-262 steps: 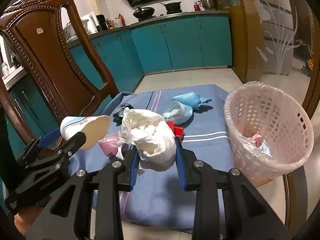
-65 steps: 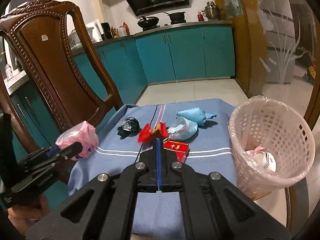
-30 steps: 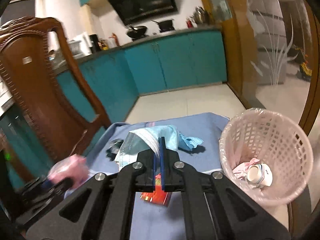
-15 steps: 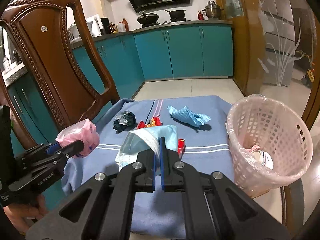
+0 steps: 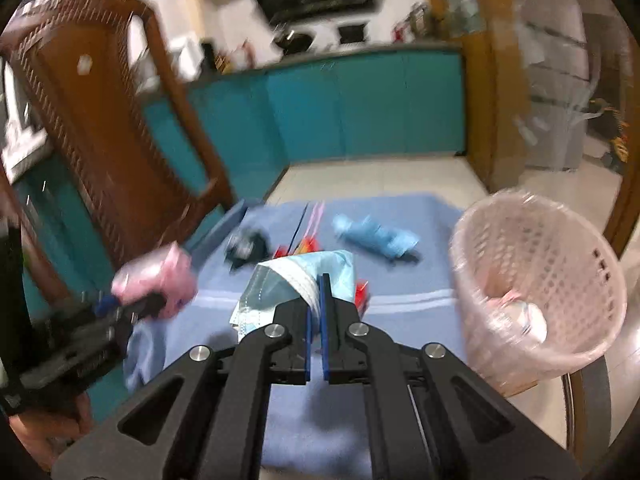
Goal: Collect trash
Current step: 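Carry the face mask over the wastebasket and open the right gripper, then move the pink bag over the wastebasket and open the left gripper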
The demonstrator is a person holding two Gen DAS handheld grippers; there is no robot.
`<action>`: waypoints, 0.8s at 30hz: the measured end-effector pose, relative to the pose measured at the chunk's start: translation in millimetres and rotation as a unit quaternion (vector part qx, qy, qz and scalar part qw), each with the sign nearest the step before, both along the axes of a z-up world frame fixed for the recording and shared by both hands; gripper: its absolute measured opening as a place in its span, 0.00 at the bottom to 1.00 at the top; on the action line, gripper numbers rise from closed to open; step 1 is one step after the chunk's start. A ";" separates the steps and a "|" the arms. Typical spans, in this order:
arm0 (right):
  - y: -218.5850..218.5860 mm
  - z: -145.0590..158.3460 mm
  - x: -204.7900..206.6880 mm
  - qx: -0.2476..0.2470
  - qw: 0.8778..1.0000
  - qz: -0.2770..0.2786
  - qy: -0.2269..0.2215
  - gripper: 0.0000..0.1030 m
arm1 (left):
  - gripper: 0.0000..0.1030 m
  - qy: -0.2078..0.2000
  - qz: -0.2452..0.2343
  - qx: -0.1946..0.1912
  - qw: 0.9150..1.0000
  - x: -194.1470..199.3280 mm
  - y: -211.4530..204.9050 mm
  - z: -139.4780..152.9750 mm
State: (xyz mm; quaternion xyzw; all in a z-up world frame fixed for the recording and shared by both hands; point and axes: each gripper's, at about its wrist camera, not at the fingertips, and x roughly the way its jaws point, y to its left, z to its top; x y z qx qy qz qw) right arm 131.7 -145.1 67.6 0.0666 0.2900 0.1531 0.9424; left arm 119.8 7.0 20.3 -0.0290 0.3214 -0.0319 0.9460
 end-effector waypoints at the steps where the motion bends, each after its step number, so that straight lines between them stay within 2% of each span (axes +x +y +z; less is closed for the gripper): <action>1: -9.6 4.5 0.5 0.007 1.000 -0.014 -0.010 0.04 | 0.29 0.000 0.000 -0.001 1.000 0.1 0.4 -0.2; 4: -67.2 14.4 15.6 0.035 0.994 -0.097 -0.028 0.04 | 0.29 0.001 0.001 -0.001 1.000 0.2 1.7 -1.9; 7: -114.5 -1.2 40.9 0.066 0.986 -0.152 -0.003 0.08 | 0.29 0.004 -0.003 -0.001 1.000 1.4 0.6 -4.0; 9: -138.3 -30.5 70.9 0.093 0.983 -0.148 0.060 0.26 | 0.29 0.006 -0.010 -0.003 1.000 3.4 -1.8 -4.7; 10: -146.5 -41.3 77.7 0.107 0.978 -0.158 0.081 0.39 | 0.29 0.007 -0.013 0.000 1.000 4.2 -4.1 -5.7; 11: -152.4 -44.9 76.8 0.120 0.974 -0.172 0.087 0.44 | 0.29 0.008 -0.017 0.002 1.000 5.1 -8.0 -7.2; 12: -155.7 -41.6 72.5 0.130 0.972 -0.179 0.080 0.45 | 0.29 0.009 -0.020 0.002 1.000 5.7 -9.7 -8.2; 14: -157.5 -20.5 50.6 0.143 0.972 -0.182 0.034 0.63 | 0.29 0.013 -0.032 0.004 0.999 6.4 -18.9 -12.0; 15: -158.3 -9.8 38.0 0.143 0.972 -0.189 0.006 0.68 | 0.29 0.014 -0.037 0.007 0.999 5.5 -23.0 -13.3; 17: -162.5 7.3 10.8 0.146 0.965 -0.212 -0.051 0.93 | 0.29 0.012 -0.052 0.011 0.999 5.5 -34.5 -14.4; 19: -170.5 16.5 -11.2 0.159 0.954 -0.238 -0.092 0.95 | 0.29 0.013 -0.073 0.021 0.997 10.1 -55.4 -15.1; 24: -205.7 9.4 -14.8 0.206 0.933 -0.281 -0.092 0.95 | 0.29 0.023 -0.160 -0.003 0.987 37.8 -137.4 -0.2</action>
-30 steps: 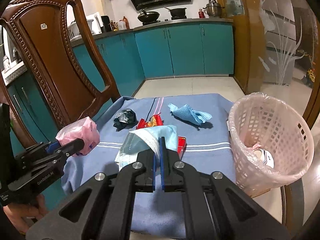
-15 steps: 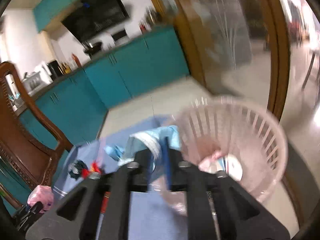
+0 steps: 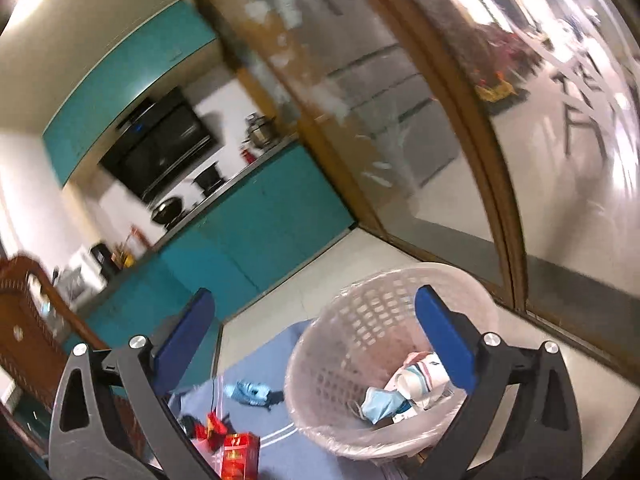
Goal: Collect trash
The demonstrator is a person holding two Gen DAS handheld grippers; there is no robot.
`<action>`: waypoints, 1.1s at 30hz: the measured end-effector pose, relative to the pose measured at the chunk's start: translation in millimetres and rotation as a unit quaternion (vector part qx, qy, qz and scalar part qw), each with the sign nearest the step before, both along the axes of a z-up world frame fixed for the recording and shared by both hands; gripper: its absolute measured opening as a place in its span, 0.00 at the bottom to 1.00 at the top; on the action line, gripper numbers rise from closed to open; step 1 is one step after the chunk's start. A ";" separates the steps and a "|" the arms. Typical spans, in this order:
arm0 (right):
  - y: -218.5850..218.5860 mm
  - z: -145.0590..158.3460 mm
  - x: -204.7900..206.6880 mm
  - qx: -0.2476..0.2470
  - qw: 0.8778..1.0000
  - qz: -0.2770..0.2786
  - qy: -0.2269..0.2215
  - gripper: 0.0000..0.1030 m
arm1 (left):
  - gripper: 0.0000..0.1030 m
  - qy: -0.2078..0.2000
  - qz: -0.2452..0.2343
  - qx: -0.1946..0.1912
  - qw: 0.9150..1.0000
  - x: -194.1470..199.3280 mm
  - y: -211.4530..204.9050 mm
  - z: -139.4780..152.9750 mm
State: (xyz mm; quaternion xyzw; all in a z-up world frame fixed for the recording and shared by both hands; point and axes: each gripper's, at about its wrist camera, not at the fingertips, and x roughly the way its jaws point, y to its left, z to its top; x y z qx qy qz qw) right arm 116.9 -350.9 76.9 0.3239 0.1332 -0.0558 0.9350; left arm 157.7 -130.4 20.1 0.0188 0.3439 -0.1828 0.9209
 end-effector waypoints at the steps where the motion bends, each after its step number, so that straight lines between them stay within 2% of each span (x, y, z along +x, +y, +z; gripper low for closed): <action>1: -8.7 -5.9 1.7 0.020 1.000 -0.008 0.005 0.95 | 0.30 -0.005 -0.018 -0.004 1.000 7.8 -20.8 5.4; 4: -25.7 -15.2 4.2 0.057 0.998 -0.024 0.015 0.95 | 0.34 -0.021 -0.046 -0.013 0.999 38.1 -79.3 18.2; 5: -30.7 -15.7 4.2 0.067 0.997 -0.028 0.014 0.95 | 0.38 -0.019 -0.050 -0.016 0.998 49.8 -94.1 18.6; 7: -32.4 -14.0 1.6 0.063 0.998 -0.028 0.013 0.95 | 0.61 -0.005 -0.051 -0.012 0.999 73.9 -117.1 13.0; 8: -31.6 -12.4 1.5 0.056 0.998 -0.023 0.012 0.95 | 0.79 0.009 -0.046 -0.007 0.999 83.2 -121.5 5.8; 9: -29.2 -11.4 3.1 0.047 0.999 -0.017 0.015 0.95 | 0.82 0.018 -0.041 -0.002 0.999 85.1 -119.7 0.4; 11: -23.2 -10.5 9.1 0.036 0.999 -0.001 0.023 0.95 | 0.82 0.031 -0.034 0.001 0.999 79.1 -102.1 -11.6; 13: -12.6 -10.2 14.4 0.023 0.999 0.024 0.033 0.95 | 0.84 0.026 -0.021 0.010 0.999 66.3 -75.1 -16.9; 17: 30.3 -8.5 27.6 -0.034 0.994 0.084 0.066 0.95 | 0.90 0.002 0.050 0.024 0.998 30.2 4.0 -8.6; 19: 61.9 -9.7 35.3 -0.070 0.986 0.126 0.088 0.95 | 0.92 -0.005 0.092 0.024 0.995 15.0 37.6 -0.9; 22: 124.6 -15.5 41.7 -0.150 0.960 0.200 0.126 0.95 | 0.96 -0.024 0.153 0.010 0.988 -13.0 90.8 7.1; 24: 169.3 -23.5 38.5 -0.206 0.936 0.244 0.147 0.95 | 0.96 -0.041 0.183 0.011 0.982 -27.3 114.7 1.3; 25: 181.7 -25.6 35.6 -0.219 0.931 0.253 0.148 0.95 | 0.96 -0.042 0.194 0.014 0.980 -31.0 121.3 -3.7; 27: 209.2 -32.3 26.4 -0.239 0.919 0.274 0.149 0.95 | 0.96 -0.019 0.204 0.009 0.979 -26.4 134.7 -13.7; 30: 228.8 -36.0 19.5 -0.259 0.914 0.278 0.144 0.95 | 0.96 -0.006 0.200 0.007 0.980 -22.0 142.4 -19.1; 33: 232.5 -33.1 18.8 -0.255 0.917 0.274 0.138 0.95 | 0.96 -0.008 0.196 -0.002 0.981 -26.4 144.7 -14.9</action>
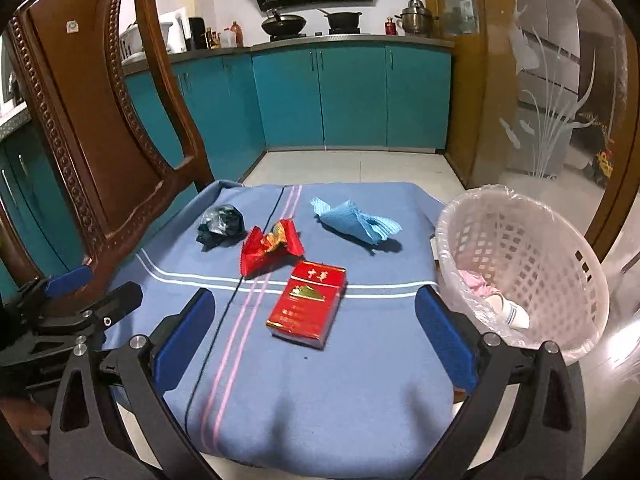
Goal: Collect trash
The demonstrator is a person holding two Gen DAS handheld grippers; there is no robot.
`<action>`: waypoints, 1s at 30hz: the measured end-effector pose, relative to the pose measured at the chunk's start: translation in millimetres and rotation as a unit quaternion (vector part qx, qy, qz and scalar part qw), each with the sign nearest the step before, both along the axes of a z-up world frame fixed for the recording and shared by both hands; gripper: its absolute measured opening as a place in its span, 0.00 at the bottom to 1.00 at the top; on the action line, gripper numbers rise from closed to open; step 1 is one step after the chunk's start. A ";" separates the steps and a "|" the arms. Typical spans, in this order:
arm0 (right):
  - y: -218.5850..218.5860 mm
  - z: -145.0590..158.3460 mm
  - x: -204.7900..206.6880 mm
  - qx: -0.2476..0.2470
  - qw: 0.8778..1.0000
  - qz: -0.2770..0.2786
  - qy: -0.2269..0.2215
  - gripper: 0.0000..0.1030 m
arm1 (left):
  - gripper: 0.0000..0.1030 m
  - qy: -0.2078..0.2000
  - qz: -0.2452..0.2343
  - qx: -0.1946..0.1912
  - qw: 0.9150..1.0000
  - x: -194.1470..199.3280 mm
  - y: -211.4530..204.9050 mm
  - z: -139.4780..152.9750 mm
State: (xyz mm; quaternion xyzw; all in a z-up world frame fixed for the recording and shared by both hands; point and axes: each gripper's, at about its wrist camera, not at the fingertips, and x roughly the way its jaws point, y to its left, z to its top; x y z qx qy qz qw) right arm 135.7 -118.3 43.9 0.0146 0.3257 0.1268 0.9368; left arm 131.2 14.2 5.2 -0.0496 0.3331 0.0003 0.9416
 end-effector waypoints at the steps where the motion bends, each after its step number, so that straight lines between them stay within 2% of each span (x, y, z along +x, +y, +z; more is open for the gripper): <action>1: -1.6 -0.7 -0.4 0.005 1.000 -0.002 0.001 0.95 | 0.96 -0.003 -0.003 -0.004 1.000 -1.4 0.4 2.5; 6: -1.7 -4.1 3.9 0.003 1.000 -0.009 0.003 0.95 | 0.96 -0.011 -0.020 -0.007 1.000 -5.7 -5.2 7.5; 17: -0.7 -8.8 5.7 -0.003 1.000 -0.006 0.011 0.95 | 0.96 -0.007 -0.019 -0.013 1.000 -6.3 -4.0 6.2; 22: -1.0 -6.1 5.7 0.001 1.000 -0.006 0.009 0.95 | 0.96 -0.007 -0.016 -0.003 1.000 -1.8 -3.5 4.9; 26: -3.7 -4.7 8.1 0.013 1.000 -0.008 0.011 0.95 | 0.96 -0.003 0.000 0.019 1.000 24.1 -1.0 1.5; 30: -5.0 -5.2 11.5 0.019 1.000 -0.008 0.012 0.95 | 0.96 0.032 -0.008 0.044 0.999 85.0 -4.9 -11.2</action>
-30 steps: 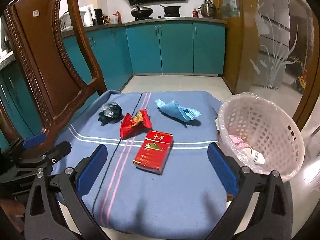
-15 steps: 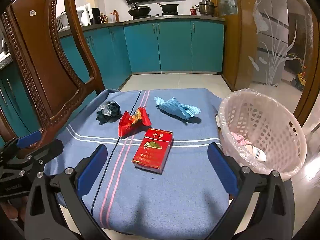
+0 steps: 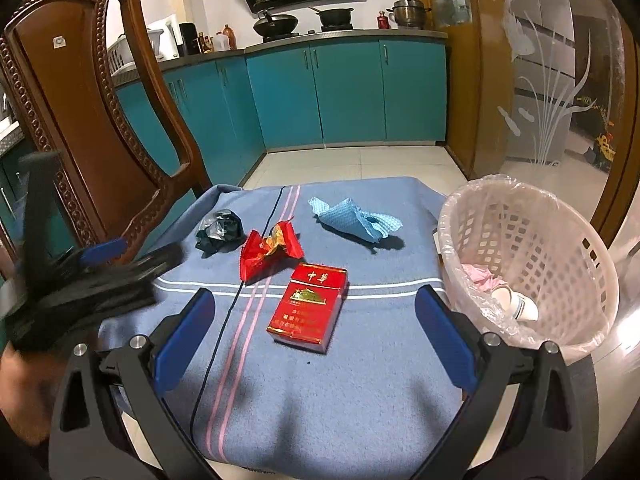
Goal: Collect trash
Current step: 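Grasp the black plastic bag with the left gripper and lift it, then grasp the red snack wrapper with the right gripper while the left holds the black bag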
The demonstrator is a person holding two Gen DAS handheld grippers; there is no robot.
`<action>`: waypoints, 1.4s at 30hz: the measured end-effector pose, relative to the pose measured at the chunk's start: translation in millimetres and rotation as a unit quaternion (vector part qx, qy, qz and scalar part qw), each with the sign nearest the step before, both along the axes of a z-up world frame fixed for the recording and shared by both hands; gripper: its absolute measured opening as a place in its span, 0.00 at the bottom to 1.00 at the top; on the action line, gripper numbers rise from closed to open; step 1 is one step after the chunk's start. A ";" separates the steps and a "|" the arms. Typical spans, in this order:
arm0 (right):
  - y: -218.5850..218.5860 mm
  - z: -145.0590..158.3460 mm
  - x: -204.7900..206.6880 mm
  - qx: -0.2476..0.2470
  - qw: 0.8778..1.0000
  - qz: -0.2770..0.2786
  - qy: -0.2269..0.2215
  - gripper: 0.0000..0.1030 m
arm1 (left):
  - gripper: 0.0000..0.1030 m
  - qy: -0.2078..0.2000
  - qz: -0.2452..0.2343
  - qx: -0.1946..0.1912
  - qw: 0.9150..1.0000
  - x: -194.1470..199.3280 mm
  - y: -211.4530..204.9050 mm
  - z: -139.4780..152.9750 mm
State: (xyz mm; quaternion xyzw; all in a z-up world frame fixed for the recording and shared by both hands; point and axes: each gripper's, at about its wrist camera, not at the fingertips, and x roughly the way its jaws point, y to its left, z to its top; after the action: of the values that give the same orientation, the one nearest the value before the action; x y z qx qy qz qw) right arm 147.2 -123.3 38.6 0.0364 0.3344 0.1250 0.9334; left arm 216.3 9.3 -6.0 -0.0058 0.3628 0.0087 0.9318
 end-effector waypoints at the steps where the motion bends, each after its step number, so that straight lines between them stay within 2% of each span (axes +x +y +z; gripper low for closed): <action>1: -0.4 -1.4 1.4 0.001 1.000 -0.001 0.002 0.95 | 0.96 0.003 0.001 0.005 1.000 11.5 -1.0 -2.4; 6: -3.2 -6.2 8.5 0.006 1.000 -0.001 0.014 0.95 | 0.96 0.041 0.029 0.024 0.998 89.7 5.0 -29.4; 10: -1.2 -7.5 13.4 0.012 1.000 0.004 0.021 0.95 | 0.93 0.095 0.050 0.008 0.994 132.2 14.9 -60.1; 12: 2.3 -8.9 15.1 0.009 1.000 0.008 0.022 0.95 | 0.53 0.114 0.043 -0.005 0.993 137.9 17.3 -70.4; 13: 3.0 -9.0 15.4 0.008 1.000 0.010 0.022 0.95 | 0.52 0.110 0.041 -0.010 0.993 134.8 18.3 -70.1; 16: 4.2 -12.2 17.9 0.003 1.000 0.009 0.021 0.95 | 0.48 0.071 0.019 -0.005 0.997 104.1 13.1 -51.0; 20: 2.8 -18.8 28.0 0.015 0.999 0.008 0.033 0.95 | 0.48 -0.019 0.007 -0.017 1.000 29.8 10.1 6.9; 23: 8.7 -20.8 46.2 0.027 0.999 0.010 0.043 0.95 | 0.49 -0.104 0.003 -0.020 0.994 -48.3 5.1 52.3; 25: 15.7 -21.8 61.6 0.037 0.998 0.014 0.052 0.94 | 0.50 -0.130 0.000 -0.021 0.991 -80.8 1.2 62.4; 27: 30.4 -24.3 86.6 0.040 0.997 0.021 0.070 0.93 | 0.50 -0.155 0.011 -0.015 0.988 -110.4 1.3 59.8; 31: 60.5 -40.0 139.5 0.012 0.995 0.016 0.101 0.82 | 0.51 -0.135 -0.002 -0.032 0.990 -115.3 5.1 54.0; 33: 74.8 -57.6 166.3 -0.001 0.990 0.015 0.139 0.77 | 0.51 -0.129 -0.003 -0.044 0.991 -114.5 12.0 54.5; 34: 81.0 -67.2 176.2 -0.010 0.986 0.020 0.163 0.63 | 0.51 -0.124 -0.002 -0.052 0.991 -112.8 16.7 54.6; 35: 88.5 -80.3 185.5 -0.019 0.980 0.032 0.197 0.33 | 0.51 -0.119 -0.002 -0.061 0.991 -111.9 20.7 54.6; 36: 93.2 -88.7 189.1 -0.024 0.975 0.040 0.219 0.26 | 0.51 -0.116 -0.001 -0.064 0.991 -111.3 24.3 54.6; 37: 94.2 -85.1 186.4 -0.029 0.977 0.037 0.209 0.14 | 0.51 -0.114 0.000 -0.063 0.992 -104.8 27.6 54.5; 38: 95.6 -74.4 177.2 -0.036 0.981 0.041 0.187 0.10 | 0.51 -0.113 0.002 -0.061 0.992 -103.0 30.4 54.5; 42: 85.7 -19.3 114.8 -0.023 0.993 0.081 0.087 0.10 | 0.51 -0.110 0.001 -0.062 0.992 -103.8 33.1 54.7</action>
State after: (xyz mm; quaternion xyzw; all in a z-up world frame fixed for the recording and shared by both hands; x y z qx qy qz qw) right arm 262.0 -37.6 19.3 -0.0018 0.4194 0.1884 0.8880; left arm 112.5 42.4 48.7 -0.0646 0.2577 -0.0131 0.9640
